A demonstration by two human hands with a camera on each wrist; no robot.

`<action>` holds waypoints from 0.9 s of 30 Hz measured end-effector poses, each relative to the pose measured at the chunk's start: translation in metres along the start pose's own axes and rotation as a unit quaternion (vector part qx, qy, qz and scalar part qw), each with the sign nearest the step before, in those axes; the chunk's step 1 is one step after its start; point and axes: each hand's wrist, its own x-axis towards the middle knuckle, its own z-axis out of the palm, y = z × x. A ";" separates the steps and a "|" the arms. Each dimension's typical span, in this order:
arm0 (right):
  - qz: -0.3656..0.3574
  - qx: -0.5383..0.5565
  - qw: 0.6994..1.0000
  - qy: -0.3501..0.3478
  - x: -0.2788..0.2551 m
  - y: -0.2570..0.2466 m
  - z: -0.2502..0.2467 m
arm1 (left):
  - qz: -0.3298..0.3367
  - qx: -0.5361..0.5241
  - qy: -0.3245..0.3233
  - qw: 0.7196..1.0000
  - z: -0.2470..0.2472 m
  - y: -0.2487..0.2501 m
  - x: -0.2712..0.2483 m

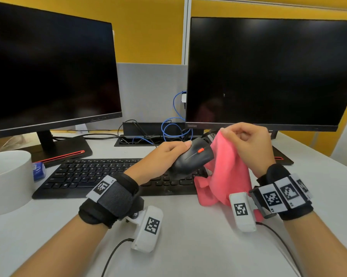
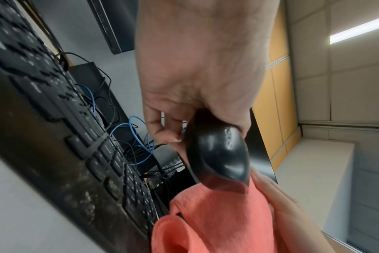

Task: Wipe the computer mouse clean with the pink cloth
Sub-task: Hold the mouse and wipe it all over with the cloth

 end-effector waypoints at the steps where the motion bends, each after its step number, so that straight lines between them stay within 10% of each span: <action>1: -0.001 0.012 1.000 -0.010 -0.001 -0.001 0.001 | -0.003 -0.010 0.005 1.000 -0.001 0.000 0.000; 9: -0.054 0.028 0.978 -0.199 -0.008 -0.001 0.013 | -0.020 -0.019 0.025 0.999 -0.001 0.002 -0.001; 14: -0.057 0.012 0.990 -0.127 -0.007 0.001 0.012 | -0.033 -0.034 0.028 0.998 0.001 0.002 -0.001; 27: -0.051 0.045 0.969 -0.239 -0.015 -0.006 0.024 | -0.156 -0.183 -0.014 0.971 0.008 0.002 0.001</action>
